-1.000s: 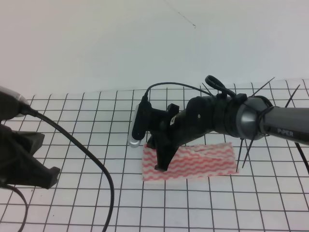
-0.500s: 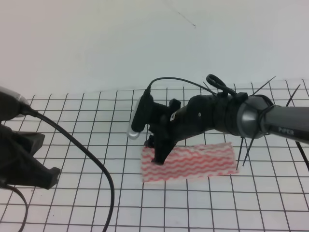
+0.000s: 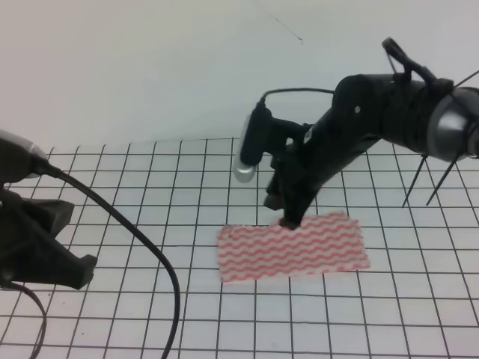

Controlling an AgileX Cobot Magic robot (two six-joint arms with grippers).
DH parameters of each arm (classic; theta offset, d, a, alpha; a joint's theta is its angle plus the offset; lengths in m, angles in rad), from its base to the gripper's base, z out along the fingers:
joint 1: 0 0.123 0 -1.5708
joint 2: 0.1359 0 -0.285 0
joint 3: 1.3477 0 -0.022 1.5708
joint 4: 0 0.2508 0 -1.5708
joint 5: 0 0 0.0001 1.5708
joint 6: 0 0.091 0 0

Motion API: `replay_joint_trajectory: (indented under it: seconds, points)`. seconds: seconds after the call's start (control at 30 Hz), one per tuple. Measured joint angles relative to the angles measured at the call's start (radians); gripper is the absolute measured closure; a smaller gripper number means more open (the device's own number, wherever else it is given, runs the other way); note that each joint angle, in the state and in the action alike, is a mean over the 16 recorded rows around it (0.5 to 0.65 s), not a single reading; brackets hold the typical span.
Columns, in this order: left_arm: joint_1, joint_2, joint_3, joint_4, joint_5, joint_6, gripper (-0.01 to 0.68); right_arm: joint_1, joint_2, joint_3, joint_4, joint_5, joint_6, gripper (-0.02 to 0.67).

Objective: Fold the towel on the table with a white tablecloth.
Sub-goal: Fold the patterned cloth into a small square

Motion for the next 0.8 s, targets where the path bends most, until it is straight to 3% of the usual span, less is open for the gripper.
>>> replay_joint_trajectory:
  seconds: [0.33, 0.57, 0.8]
  points:
    - [-0.001, 0.085, 0.000, -0.125, -0.076, 0.083, 0.674, -0.088, -0.015, 0.036, -0.049, 0.152, 0.252, 0.634]
    - [-0.001, 0.164, 0.000, -0.201, -0.165, 0.129, 0.674, -0.160, -0.015, 0.055, -0.065, 0.199, 0.442, 0.642]
    - [-0.001, 0.216, 0.000, -0.219, -0.232, 0.126, 0.674, -0.240, -0.015, 0.064, -0.017, 0.291, 0.494, 0.589]
